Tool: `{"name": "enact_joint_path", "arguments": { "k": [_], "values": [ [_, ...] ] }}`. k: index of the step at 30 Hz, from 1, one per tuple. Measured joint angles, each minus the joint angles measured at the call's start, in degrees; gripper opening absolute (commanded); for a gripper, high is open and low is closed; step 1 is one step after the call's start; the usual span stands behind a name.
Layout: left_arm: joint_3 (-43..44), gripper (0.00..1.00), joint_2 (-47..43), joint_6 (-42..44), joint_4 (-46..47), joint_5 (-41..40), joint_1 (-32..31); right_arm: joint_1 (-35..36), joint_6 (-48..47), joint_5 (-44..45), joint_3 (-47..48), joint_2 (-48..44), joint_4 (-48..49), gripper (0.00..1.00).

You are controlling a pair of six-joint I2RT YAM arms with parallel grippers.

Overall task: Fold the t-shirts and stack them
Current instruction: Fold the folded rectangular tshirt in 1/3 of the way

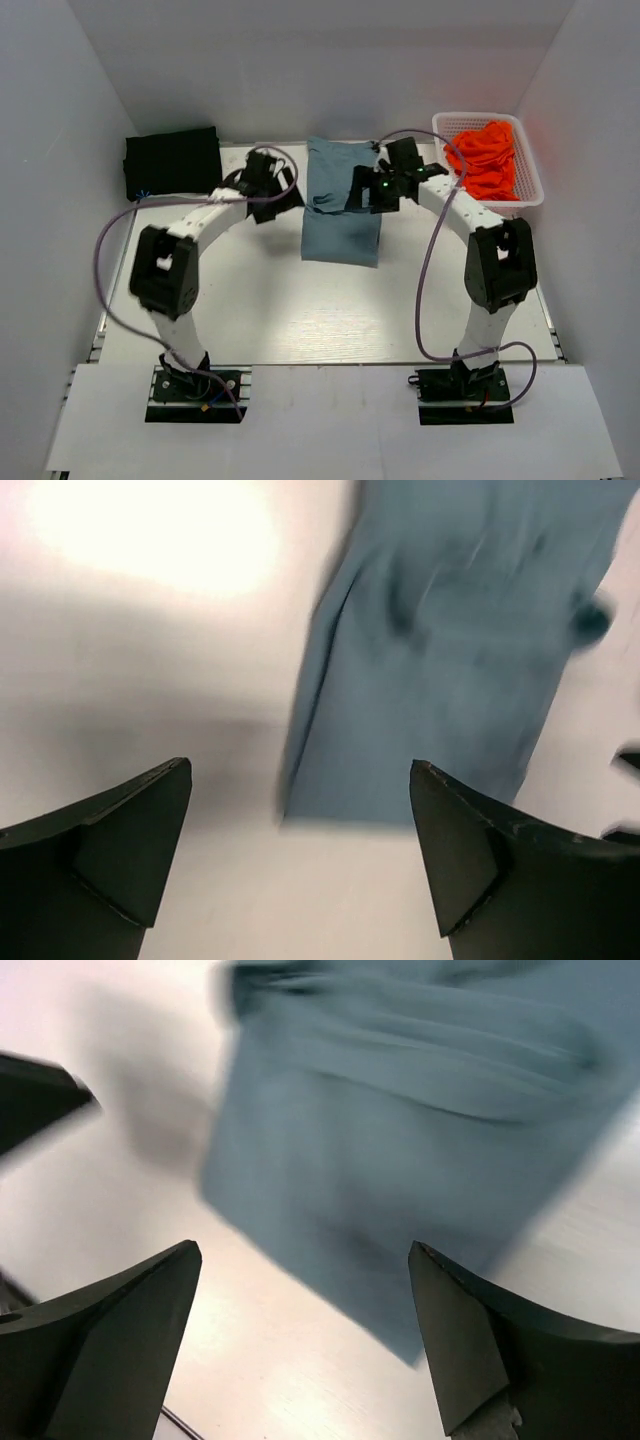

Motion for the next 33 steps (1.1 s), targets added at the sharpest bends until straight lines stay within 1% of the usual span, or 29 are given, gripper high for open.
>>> {"name": "enact_joint_path", "arguments": {
  "k": [3, 5, 8, 10, 12, 17, 24, 27, 29, 30, 33],
  "values": [
    [-15.2, 1.0, -14.8, -0.2, -0.7, -0.5, -0.6, 5.5, -2.3, -1.1, -0.7, -1.5, 3.1, 0.9],
    [-22.8, 1.0, -24.8, -0.7, -1.8, -1.6, -0.5, 7.6, -3.0, -1.4, -0.4, -0.3, 4.4, 0.9],
    [-30.5, 1.0, -36.7, -1.9, -4.0, -3.7, -0.5, 9.1, -3.0, -1.2, 0.1, 3.0, 5.8, 0.9],
    [-34.0, 1.0, -42.5, -2.8, -6.6, -5.4, -0.5, 9.4, -2.5, -0.8, 0.2, 5.5, 7.0, 0.9],
    [-35.9, 1.0, -46.5, -3.5, -9.9, -6.9, -0.5, 9.6, -2.0, 0.0, 0.3, 7.5, 8.1, 0.9],
    [-36.9, 1.0, -50.7, -4.3, -14.0, -9.8, -0.5, 10.0, -0.9, 2.7, 1.2, 10.6, 11.3, 0.9],
    [-36.9, 1.0, -49.9, -4.5, -16.2, -11.2, -0.5, 10.0, 0.7, 7.4, 7.0, 16.1, 18.2, 0.9],
    [-36.9, 1.0, -49.3, -4.5, -16.5, -11.2, -0.5, 9.9, 1.8, 12.6, 12.9, 20.1, 19.5, 0.9],
    [-36.9, 1.0, -49.2, -4.5, -16.7, -11.2, -0.5, 9.9, 2.8, 17.6, 18.2, 23.3, 19.6, 0.9],
    [-36.9, 1.0, -49.2, -4.5, -16.7, -11.2, -0.5, 9.6, 3.6, 20.5, 22.3, 25.5, 19.2, 0.9],
    [-36.9, 1.0, -49.2, -4.6, -16.8, -11.2, -0.5, 8.7, 4.3, 23.5, 27.5, 27.6, 18.7, 0.9]
  ]
}}
